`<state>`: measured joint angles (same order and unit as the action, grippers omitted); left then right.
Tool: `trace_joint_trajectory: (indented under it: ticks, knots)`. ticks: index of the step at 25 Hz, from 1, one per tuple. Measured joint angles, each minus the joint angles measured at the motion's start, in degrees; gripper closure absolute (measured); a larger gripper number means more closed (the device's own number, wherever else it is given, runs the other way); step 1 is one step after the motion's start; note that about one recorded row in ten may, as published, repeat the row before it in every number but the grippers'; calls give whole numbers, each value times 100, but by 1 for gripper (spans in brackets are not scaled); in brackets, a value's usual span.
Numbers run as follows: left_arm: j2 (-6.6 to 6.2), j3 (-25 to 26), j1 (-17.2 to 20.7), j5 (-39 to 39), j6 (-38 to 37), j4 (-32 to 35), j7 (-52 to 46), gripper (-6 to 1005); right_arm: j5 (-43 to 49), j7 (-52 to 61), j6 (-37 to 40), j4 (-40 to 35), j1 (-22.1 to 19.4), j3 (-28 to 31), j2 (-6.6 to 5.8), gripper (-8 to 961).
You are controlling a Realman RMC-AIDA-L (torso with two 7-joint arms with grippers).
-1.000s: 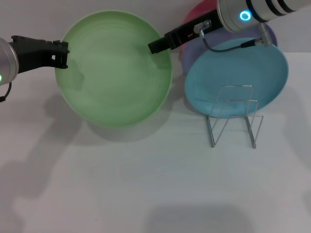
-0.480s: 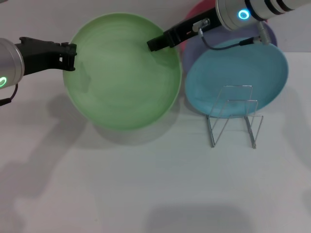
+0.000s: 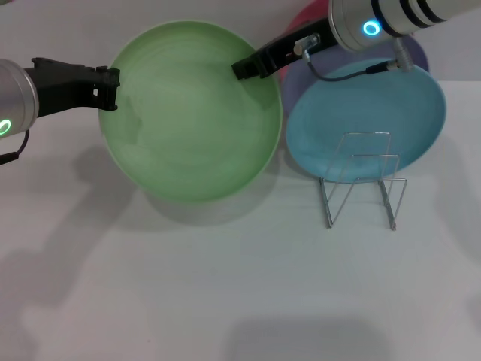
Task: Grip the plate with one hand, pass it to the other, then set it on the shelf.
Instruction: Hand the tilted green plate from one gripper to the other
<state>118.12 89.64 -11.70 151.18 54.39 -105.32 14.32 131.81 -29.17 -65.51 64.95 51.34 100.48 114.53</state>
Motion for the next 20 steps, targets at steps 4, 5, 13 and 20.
trace_joint_trajectory:
  ticks: [4, 5, 13, 20]
  knots:
    - [0, -40, -6, -28, 25, -2, 13, 916, -18, -239, 11, 74, -40, -5, 20, 582]
    - [0, -54, -7, -47, 33, -9, 29, 916, 0, -327, 34, 128, -71, -5, 37, 607]
    - [-1, -69, 75, -170, 13, -195, 105, 910, 397, -441, 105, 542, -277, -19, 216, 814]
    - [6, -63, 127, -158, -18, -325, 140, 776, 438, -426, 45, 850, -407, -20, 220, 869]
